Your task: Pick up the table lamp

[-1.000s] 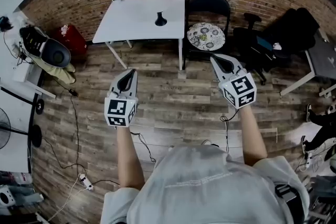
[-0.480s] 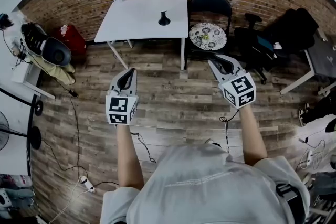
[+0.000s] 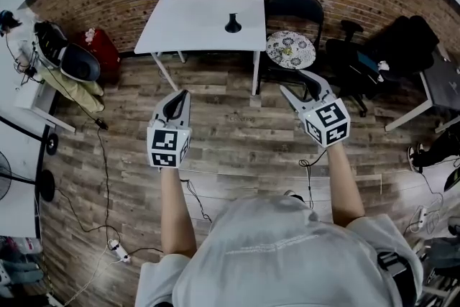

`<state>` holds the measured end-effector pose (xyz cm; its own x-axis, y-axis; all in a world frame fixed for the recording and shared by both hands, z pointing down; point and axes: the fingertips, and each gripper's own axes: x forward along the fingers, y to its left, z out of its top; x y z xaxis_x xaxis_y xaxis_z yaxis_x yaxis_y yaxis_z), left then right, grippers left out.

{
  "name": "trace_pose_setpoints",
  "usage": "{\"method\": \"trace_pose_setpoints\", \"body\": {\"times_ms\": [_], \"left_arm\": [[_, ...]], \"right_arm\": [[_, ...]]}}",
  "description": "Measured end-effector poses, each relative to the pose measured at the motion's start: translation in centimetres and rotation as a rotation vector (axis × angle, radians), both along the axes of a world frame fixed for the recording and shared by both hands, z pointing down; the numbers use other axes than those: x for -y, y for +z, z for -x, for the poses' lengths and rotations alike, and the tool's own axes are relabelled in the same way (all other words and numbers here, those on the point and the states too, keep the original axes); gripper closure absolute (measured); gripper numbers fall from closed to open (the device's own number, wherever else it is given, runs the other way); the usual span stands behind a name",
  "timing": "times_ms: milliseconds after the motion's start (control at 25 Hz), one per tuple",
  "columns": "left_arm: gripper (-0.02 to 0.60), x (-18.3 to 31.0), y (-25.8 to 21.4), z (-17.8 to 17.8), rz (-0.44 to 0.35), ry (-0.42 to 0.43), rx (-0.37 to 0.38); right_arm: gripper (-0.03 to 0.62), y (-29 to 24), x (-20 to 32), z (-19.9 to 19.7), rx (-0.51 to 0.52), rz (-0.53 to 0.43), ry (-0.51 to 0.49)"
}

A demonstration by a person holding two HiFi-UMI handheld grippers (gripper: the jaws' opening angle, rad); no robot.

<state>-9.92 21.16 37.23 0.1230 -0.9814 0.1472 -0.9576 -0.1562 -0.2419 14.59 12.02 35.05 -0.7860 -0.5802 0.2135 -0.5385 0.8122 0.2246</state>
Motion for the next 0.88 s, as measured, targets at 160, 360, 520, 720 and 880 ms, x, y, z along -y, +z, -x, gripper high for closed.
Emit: {"method": "trace_pose_setpoints", "body": {"times_ms": [160, 360, 520, 720, 880], "left_arm": [[0.568, 0.0, 0.4, 0.8, 0.012, 0.004, 0.0], [0.568, -0.4, 0.6, 1.6, 0.024, 0.016, -0.005], [0.568, -0.1, 1.3, 2.4, 0.04, 0.018, -0.017], [0.569, 1.6, 1.8, 2.4, 0.041, 0.01, 0.02], [0.569, 3.6, 2.6, 2.0, 0.059, 0.028, -0.019]], "right_arm": [[0.361, 0.4, 0.0, 0.9, -0.001, 0.009, 0.008], [0.353, 0.5, 0.0, 1.4, 0.019, 0.023, 0.043], [0.345, 1.0, 0.4, 1.4, 0.021, 0.033, 0.067], [0.342, 2.1, 2.2, 1.2, 0.011, 0.049, 0.073], [0.341, 2.9, 4.9, 1.8, 0.014, 0.06, 0.069]]}}
